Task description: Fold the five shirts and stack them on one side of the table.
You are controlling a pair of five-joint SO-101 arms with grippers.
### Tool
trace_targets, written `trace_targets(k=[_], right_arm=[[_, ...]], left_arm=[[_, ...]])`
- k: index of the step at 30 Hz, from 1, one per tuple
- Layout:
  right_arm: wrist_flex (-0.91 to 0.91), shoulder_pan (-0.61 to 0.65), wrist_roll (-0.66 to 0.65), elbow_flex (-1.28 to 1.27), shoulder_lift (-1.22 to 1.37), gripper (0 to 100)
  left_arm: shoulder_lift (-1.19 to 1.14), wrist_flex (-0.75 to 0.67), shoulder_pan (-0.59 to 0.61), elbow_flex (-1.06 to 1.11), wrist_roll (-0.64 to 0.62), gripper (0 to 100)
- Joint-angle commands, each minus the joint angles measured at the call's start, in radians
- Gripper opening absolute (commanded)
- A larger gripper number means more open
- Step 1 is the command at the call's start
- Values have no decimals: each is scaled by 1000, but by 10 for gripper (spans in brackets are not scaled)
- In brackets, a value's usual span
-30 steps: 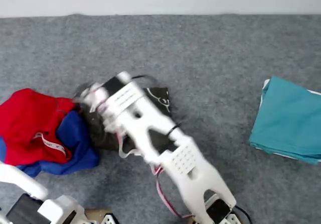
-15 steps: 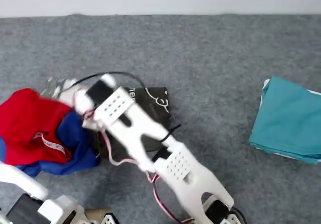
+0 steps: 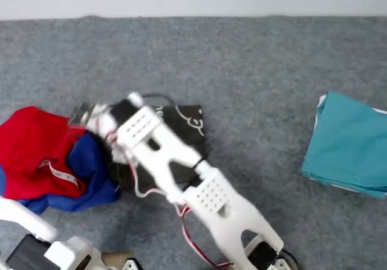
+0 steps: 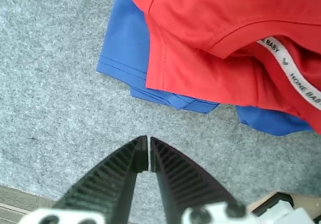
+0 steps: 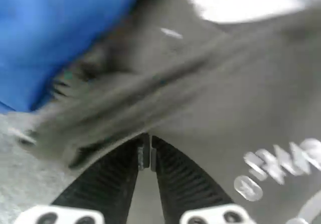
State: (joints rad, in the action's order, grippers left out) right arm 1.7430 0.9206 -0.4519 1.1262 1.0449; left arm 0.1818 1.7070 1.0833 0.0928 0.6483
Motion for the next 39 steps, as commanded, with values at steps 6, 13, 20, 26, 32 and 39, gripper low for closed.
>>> trace_targets(k=[6,13,20,26,32,39], right_arm=[[31,64,-3,222,44,9],[58,-44,-2,298,-94,9],[50,-139,29,51,-262,9],[-142,-145,28,-57,-166,9],[-452,-108,0,-55,-31,9],[-552,-74,-103,-21,-7,9]], left_arm=[[48,-14,-8,-7,3,16],[48,-17,-8,-8,3,16],[49,-18,-8,-8,3,16],[49,-18,-9,-8,3,16],[49,-14,-9,-8,3,16],[49,-15,-8,-8,3,16]])
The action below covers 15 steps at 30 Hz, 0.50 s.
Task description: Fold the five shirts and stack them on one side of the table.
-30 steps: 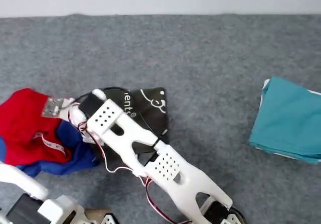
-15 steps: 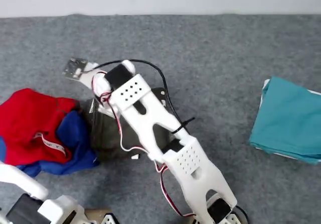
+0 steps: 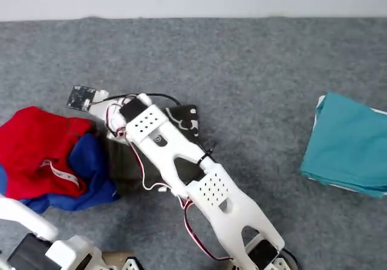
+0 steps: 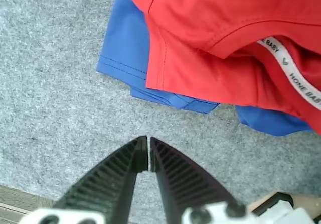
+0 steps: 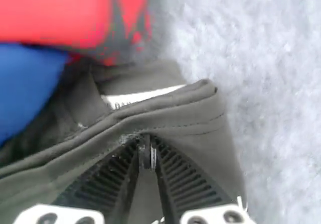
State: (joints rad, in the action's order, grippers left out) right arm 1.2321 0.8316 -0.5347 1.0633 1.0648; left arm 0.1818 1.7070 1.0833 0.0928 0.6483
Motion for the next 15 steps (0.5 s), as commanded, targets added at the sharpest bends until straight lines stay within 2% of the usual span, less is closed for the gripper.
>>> trace_targets(k=[1,5,11,15], right_arm=[[-38,13,-20,68,-27,9],[2,10,-20,176,-36,9],[300,7,-18,433,-39,9],[490,-1,-17,512,-39,9]], left_arm=[[49,-15,-8,-8,3,16],[49,-15,-8,-8,3,16],[49,-17,-9,-8,3,16],[49,-17,-9,-8,3,16]])
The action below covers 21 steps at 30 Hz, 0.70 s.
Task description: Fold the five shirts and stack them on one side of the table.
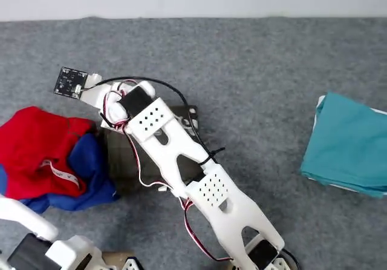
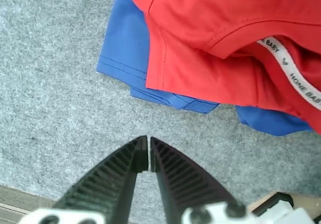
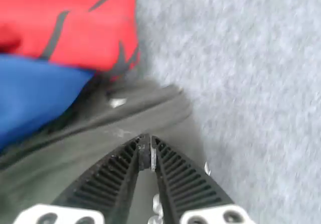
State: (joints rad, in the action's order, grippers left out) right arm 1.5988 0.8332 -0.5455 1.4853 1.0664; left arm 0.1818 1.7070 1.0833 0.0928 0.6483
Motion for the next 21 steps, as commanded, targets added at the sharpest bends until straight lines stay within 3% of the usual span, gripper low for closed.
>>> trace_targets(k=[1,8,15,18,21], right_arm=[[162,-4,2,97,-39,9],[202,-47,176,21,-97,9],[199,-81,218,-430,-357,9],[199,-113,327,-617,-466,17],[199,-139,485,-749,-544,122]], left_arm=[[49,-15,-9,-8,3,16],[49,-12,-9,-8,3,16],[49,-12,-8,-8,3,16],[49,-12,-6,-8,3,16],[49,-12,-8,-8,3,16]])
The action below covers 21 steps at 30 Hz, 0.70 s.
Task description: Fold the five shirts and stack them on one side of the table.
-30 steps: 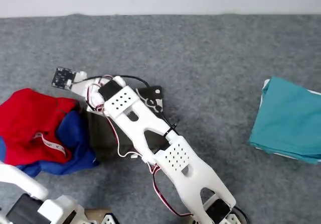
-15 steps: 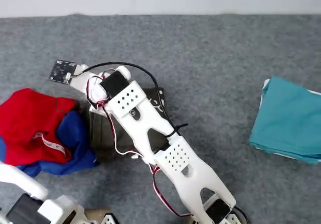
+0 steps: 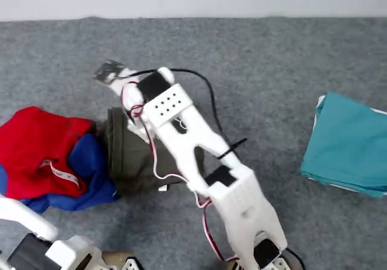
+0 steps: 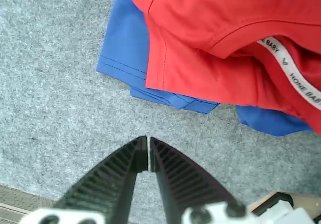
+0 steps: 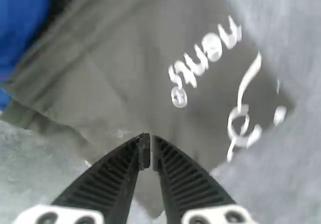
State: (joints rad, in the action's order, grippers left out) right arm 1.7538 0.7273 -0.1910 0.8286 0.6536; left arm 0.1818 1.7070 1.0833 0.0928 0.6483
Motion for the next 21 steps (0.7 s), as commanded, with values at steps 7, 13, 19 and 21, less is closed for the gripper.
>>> trace_targets(k=[7,13,19,21], right_arm=[[38,-33,391,-181,-148,382],[41,-44,463,-181,-48,383],[42,-45,462,-198,-58,293],[42,-50,454,-199,-88,181]], left_arm=[[49,-17,-8,-8,3,16],[49,-18,-8,-8,3,16],[49,-18,-8,-8,3,16],[49,-18,-8,-10,3,16]])
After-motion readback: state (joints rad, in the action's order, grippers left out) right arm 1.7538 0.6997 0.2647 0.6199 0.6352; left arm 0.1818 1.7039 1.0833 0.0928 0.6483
